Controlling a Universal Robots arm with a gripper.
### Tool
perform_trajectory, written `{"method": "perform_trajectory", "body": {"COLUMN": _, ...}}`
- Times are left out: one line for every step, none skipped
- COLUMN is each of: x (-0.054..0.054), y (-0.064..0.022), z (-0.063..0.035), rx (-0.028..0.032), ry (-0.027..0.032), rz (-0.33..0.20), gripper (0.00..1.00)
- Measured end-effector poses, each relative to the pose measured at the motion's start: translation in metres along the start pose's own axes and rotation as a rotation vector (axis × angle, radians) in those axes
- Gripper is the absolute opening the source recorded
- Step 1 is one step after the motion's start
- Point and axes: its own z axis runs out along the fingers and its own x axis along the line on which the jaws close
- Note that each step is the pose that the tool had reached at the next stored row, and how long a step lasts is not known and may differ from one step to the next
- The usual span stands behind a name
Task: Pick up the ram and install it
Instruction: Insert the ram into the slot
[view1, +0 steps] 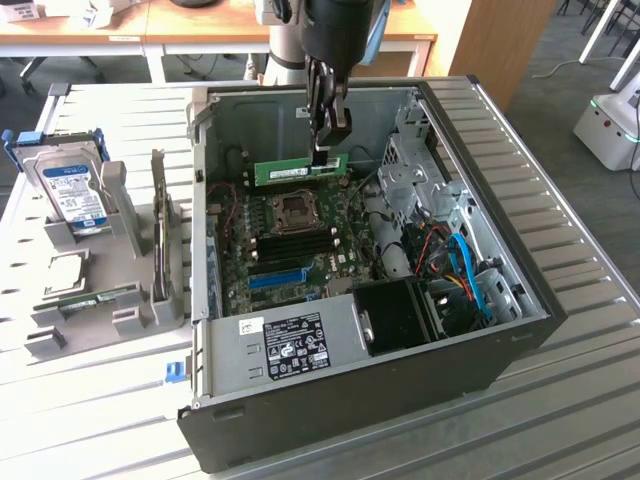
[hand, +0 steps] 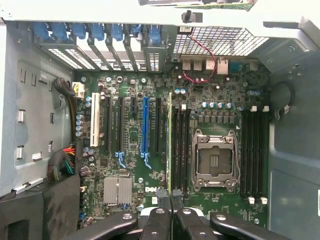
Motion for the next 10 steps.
{"method": "perform_trajectory", "body": {"x": 0.0, "y": 0.0, "z": 0.0, "rx": 0.0, "ry": 0.0, "rz": 0.0, "gripper": 0.12}}
{"method": "perform_trajectory", "body": {"x": 0.0, "y": 0.0, "z": 0.0001, "rx": 0.0, "ry": 0.0, "rz": 0.0, "gripper": 0.12}}
{"method": "perform_trajectory", "body": {"x": 0.0, "y": -0.0001, "z": 0.0006, "rx": 0.0001, "ry": -0.0002, "rz": 0.0, "gripper": 0.12}}
{"method": "perform_trajectory", "body": {"x": 0.0, "y": -0.0001, "z": 0.0012, "rx": 0.0, "ry": -0.0001, "rz": 0.0, "gripper": 0.12}}
{"method": "perform_trajectory", "body": {"x": 0.0, "y": -0.0001, "z": 0.0022, "rx": 0.0, "ry": 0.0, "rz": 0.0, "gripper": 0.12}}
{"method": "perform_trajectory", "body": {"x": 0.0, "y": -0.0001, "z": 0.0037, "rx": 0.0, "ry": -0.0001, "rz": 0.0, "gripper": 0.12}}
{"method": "perform_trajectory", "body": {"x": 0.0, "y": -0.0002, "z": 0.0053, "rx": 0.0, "ry": 0.0, "rz": 0.0, "gripper": 0.12}}
{"method": "perform_trajectory", "body": {"x": 0.0, "y": -0.0003, "z": 0.0072, "rx": 0.0, "ry": 0.0, "rz": 0.0, "gripper": 0.12}}
{"method": "perform_trajectory", "body": {"x": 0.0, "y": -0.0003, "z": 0.009, "rx": 0.0, "ry": -0.0001, "rz": 0.0, "gripper": 0.12}}
{"method": "perform_trajectory", "body": {"x": 0.0, "y": -0.0004, "z": 0.0107, "rx": 0.0, "ry": -0.0001, "rz": 0.0, "gripper": 0.12}}
